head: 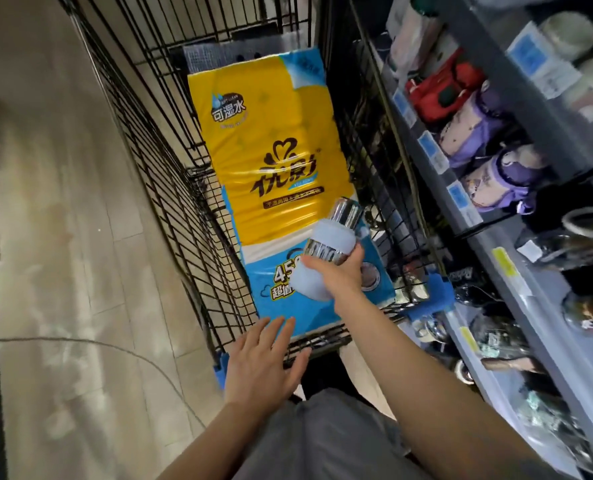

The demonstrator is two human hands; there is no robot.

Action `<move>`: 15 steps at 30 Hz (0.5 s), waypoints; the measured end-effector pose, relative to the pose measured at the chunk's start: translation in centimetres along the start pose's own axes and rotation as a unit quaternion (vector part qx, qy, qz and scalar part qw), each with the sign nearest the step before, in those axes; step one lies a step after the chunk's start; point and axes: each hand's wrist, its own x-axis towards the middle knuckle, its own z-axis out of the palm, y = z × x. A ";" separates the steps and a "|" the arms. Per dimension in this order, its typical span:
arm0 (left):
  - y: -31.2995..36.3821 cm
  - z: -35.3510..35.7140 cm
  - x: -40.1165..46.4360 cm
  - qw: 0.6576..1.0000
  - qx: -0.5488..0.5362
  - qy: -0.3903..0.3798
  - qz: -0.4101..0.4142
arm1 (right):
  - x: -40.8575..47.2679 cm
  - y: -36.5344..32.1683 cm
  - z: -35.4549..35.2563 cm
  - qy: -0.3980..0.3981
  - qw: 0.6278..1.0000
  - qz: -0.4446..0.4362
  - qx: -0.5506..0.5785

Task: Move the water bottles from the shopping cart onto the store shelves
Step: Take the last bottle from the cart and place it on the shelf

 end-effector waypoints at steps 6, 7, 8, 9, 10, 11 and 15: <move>-0.5 -0.1 0.0 0.997 -0.063 0.002 0.038 | -6.9 -1.9 -2.9 -0.037 0.972 -0.231 0.006; -0.7 -0.3 0.0 0.996 -0.073 -0.004 0.042 | -8.3 -1.9 -3.6 -0.030 0.964 -0.265 0.006; -1.0 -0.2 0.1 0.996 -0.079 -0.012 0.046 | -9.9 -1.9 -4.3 -0.019 0.955 -0.294 0.006; -1.1 -0.3 0.1 0.995 -0.082 -0.021 0.050 | -11.6 -1.8 -5.0 -0.011 0.948 -0.317 0.014; -1.2 -0.2 0.0 0.994 -0.085 -0.024 0.058 | -13.2 -1.6 -5.8 -0.002 0.942 -0.335 0.020; -1.3 -0.1 -0.1 0.994 -0.091 -0.022 0.064 | -14.7 -1.1 -6.7 0.012 0.937 -0.348 0.017; -1.4 -0.8 -0.3 0.981 -0.164 0.022 0.099 | -19.9 1.4 -10.8 0.062 0.926 -0.373 -0.015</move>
